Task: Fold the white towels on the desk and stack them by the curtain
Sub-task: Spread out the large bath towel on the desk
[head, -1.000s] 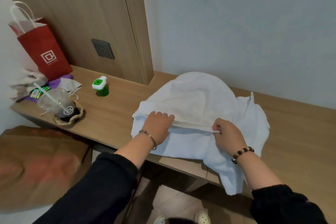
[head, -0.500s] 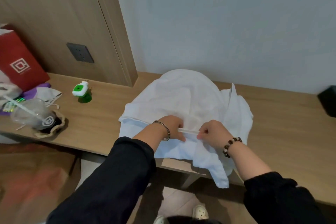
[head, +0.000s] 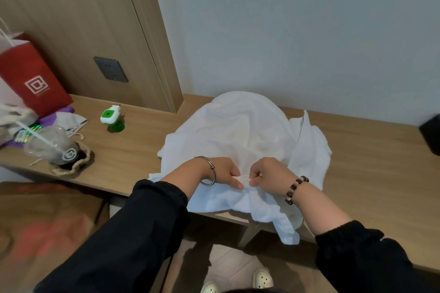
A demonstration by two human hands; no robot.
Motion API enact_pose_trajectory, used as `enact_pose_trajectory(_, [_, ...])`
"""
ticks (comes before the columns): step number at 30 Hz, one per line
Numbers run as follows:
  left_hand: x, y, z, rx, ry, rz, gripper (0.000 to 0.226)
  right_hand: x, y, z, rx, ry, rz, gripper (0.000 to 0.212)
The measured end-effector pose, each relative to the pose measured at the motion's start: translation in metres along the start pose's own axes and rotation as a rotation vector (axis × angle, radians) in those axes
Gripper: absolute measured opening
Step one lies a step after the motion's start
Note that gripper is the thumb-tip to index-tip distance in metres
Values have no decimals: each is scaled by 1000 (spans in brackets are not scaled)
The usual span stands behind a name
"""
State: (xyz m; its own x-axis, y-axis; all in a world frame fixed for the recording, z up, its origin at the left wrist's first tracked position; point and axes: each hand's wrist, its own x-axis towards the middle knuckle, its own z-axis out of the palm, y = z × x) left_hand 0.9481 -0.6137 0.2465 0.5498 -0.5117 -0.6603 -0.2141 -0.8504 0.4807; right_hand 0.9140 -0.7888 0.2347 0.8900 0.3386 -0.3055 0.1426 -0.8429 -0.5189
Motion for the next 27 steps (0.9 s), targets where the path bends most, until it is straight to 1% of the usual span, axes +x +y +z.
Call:
enact_pose_trajectory(3, [-2, -2, 2, 43, 96, 0, 35, -3, -3, 3, 40, 13, -28, 18])
enact_pose_trajectory(7, [-3, -6, 2, 118, 272, -9, 35, -17, 6, 14, -116, -10, -43, 29])
enact_pose_trajectory(10, [-4, -9, 2, 184, 423, -12, 25, -27, 14, 23, -172, 93, -10, 32])
enact_pose_trajectory(12, [-5, -10, 2, 237, 501, -11, 26, -31, 16, 27, -205, 128, 27, 31])
enact_pose_trajectory(13, [-7, -10, 1, 269, 537, -9, 27, -33, 14, 29, -239, 119, 48, 29])
enact_pose_trajectory(14, [-8, -9, -1, 300, 580, -7, 27, -34, 13, 31, -258, 108, 52, 24])
enact_pose_trajectory(16, [-11, -9, -6, 337, 685, -9, 27, -37, 10, 36, -298, 70, 92, 3])
enact_pose_trajectory(17, [-13, -9, -11, 335, 745, -17, 28, -39, 10, 39, -310, 64, 123, 18])
enact_pose_trajectory(18, [-14, -7, -15, 322, 804, -31, 30, -41, 10, 42, -308, 78, 147, 28])
enact_pose_trajectory(20, [-15, -1, -23, 293, 911, -55, 31, -45, 10, 40, -220, 247, 188, 33])
enact_pose_trajectory(21, [-16, 3, -26, 286, 964, -63, 31, -47, 9, 35, -118, 323, 220, 31])
enact_pose_trajectory(22, [-17, 6, -29, 282, 1017, -71, 31, -47, 9, 31, -7, 384, 231, 26])
enact_pose_trajectory(24, [-19, 11, -35, 261, 1108, -85, 31, -48, 9, 19, 169, 398, 197, 6])
enact_pose_trajectory(25, [-21, 12, -38, 247, 1140, -93, 31, -48, 10, 13, 197, 374, 147, 11])
enact_pose_trajectory(27, [-24, 11, -44, 218, 1177, -119, 32, -50, 11, -3, 176, 348, 21, 35])
